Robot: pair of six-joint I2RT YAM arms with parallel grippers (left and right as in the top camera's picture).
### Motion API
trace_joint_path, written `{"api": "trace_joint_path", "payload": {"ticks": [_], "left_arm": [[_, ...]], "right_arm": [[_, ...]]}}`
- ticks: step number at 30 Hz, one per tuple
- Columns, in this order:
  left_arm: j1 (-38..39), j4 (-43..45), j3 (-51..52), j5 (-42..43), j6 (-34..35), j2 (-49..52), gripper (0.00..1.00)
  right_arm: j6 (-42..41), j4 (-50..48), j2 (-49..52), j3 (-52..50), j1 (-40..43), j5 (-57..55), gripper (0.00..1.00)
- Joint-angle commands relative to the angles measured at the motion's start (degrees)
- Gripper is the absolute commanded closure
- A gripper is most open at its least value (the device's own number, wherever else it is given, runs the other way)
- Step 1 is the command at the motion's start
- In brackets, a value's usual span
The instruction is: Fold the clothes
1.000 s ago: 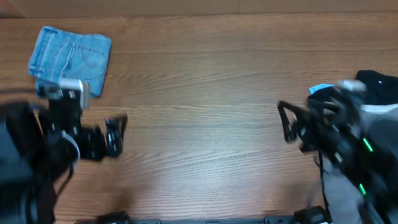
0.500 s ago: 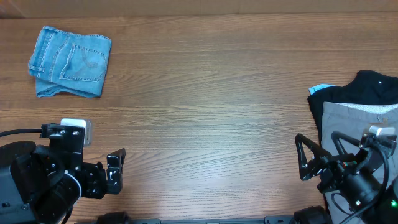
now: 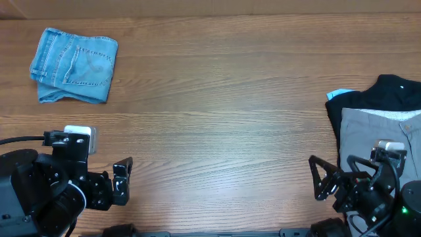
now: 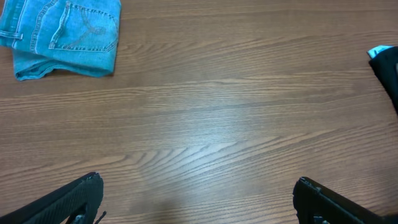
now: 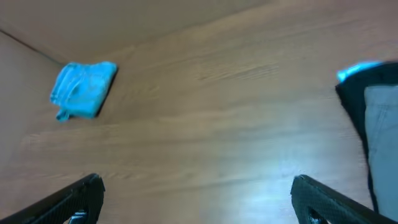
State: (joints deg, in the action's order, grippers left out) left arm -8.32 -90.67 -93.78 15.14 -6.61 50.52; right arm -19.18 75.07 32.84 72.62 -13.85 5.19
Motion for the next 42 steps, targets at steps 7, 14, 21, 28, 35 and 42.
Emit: {"api": "trace_joint_path", "payload": {"ticks": [7,14,21,28,35,42], "left_arm": [[0.20,0.22,-0.09,-0.52,-0.46,-0.07,0.00],[0.20,0.22,-0.09,-0.52,-0.46,-0.07,0.00],[0.20,0.22,-0.09,-0.52,-0.46,-0.07,0.00],[0.20,0.22,-0.09,-0.52,-0.46,-0.04,0.00],[0.20,0.22,-0.09,-0.52,-0.46,-0.02,0.00],[0.20,0.22,-0.09,-0.52,-0.46,-0.02,0.00]], "right_arm": [[10.16,-30.42,-5.29,-14.67,3.80,-5.16,0.00],[10.25,-51.74,-20.13,-40.33,4.61,-5.14,0.00],[10.25,-60.06,-30.36,-56.00,4.61,-5.18,0.00],[9.97,-67.69,-32.68,-65.59,4.61,-5.14,0.00],[10.01,-74.07,-32.68,-72.22,4.61,-5.11,0.00],[10.03,-71.49,-32.68,-72.17,4.59,-3.87,0.00]]}}
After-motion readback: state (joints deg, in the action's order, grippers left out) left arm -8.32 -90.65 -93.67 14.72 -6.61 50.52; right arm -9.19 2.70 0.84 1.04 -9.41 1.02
